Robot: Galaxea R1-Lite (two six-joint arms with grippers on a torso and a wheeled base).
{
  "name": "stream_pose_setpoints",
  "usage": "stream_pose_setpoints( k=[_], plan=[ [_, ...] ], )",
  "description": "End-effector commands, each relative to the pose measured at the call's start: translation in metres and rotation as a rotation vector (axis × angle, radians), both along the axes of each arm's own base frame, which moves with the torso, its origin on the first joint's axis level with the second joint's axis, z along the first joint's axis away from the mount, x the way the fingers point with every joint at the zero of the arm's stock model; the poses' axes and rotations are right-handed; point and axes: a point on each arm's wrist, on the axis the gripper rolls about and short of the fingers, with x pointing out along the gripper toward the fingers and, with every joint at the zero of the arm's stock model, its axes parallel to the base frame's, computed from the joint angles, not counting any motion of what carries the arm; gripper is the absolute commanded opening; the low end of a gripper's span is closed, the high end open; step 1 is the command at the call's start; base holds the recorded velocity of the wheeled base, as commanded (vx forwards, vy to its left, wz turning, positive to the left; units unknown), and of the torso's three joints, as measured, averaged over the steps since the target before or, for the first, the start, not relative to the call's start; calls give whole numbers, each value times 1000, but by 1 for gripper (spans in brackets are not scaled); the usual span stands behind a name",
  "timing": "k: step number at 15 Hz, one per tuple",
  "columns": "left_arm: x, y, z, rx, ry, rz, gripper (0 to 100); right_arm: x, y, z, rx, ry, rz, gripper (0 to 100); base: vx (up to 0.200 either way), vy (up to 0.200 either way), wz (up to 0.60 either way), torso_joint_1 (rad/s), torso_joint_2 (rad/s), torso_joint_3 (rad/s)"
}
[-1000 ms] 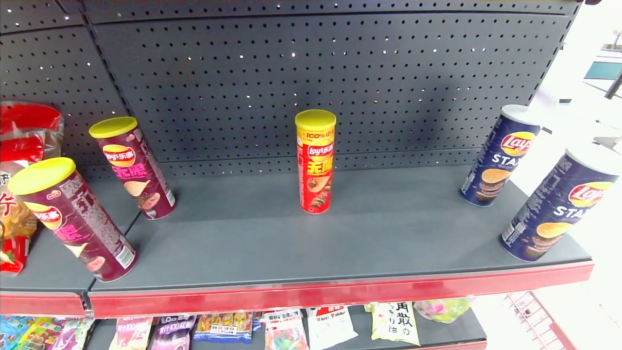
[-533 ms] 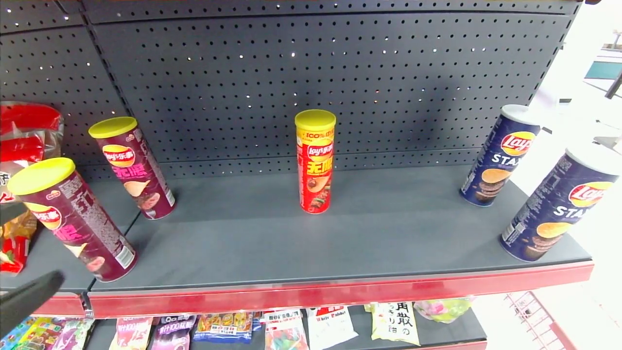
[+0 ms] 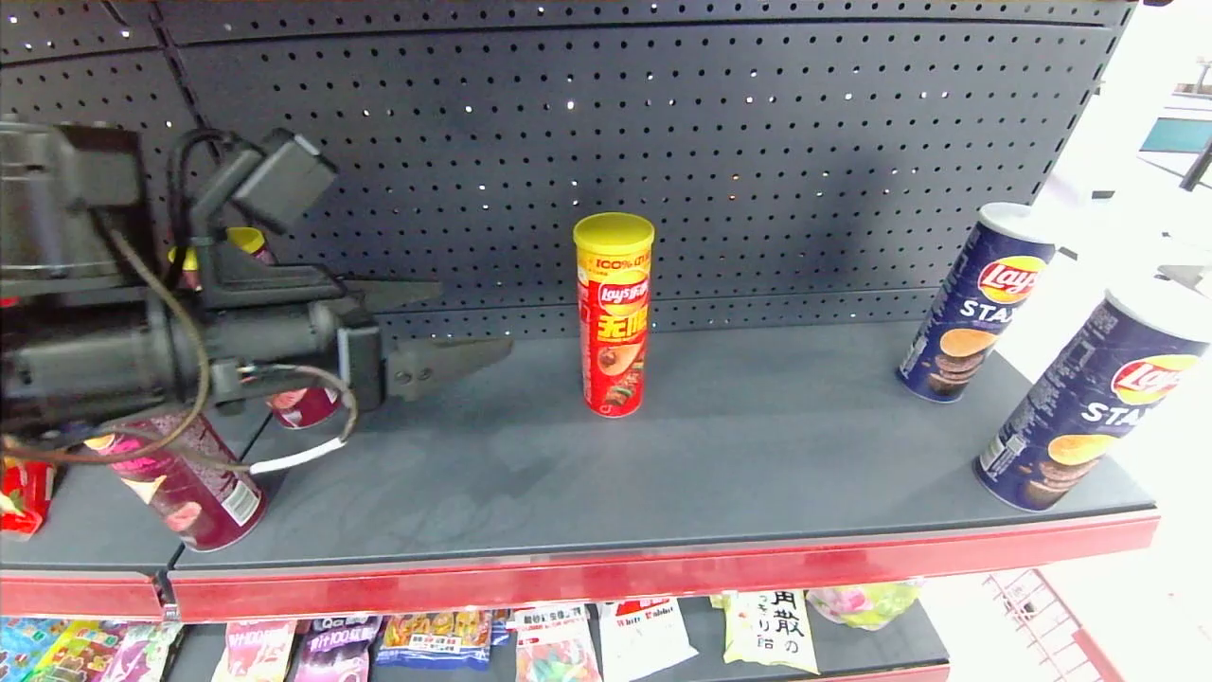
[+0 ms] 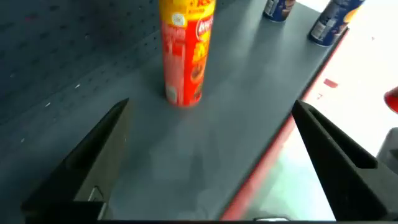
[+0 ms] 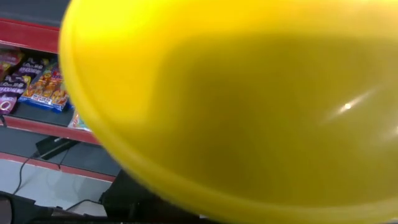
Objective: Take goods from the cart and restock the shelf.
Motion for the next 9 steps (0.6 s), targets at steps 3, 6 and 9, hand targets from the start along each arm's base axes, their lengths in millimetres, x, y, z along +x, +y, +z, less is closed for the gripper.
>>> stream_pose_setpoints(
  k=[3, 6, 9],
  plan=[
    [75, -58, -40, 34, 64, -61, 100, 0, 0, -1, 1, 3, -1, 0, 0, 0, 0, 0, 0, 0],
    [103, -74, -42, 23, 41, -69, 100, 0, 0, -1, 2, 2, -3, 0, 0, 0, 0, 0, 0, 0],
    [120, -90, -45, 13, 24, -90, 100, 0, 0, -1, -1, 8, -3, 0, 0, 0, 0, 0, 0, 0]
  ],
)
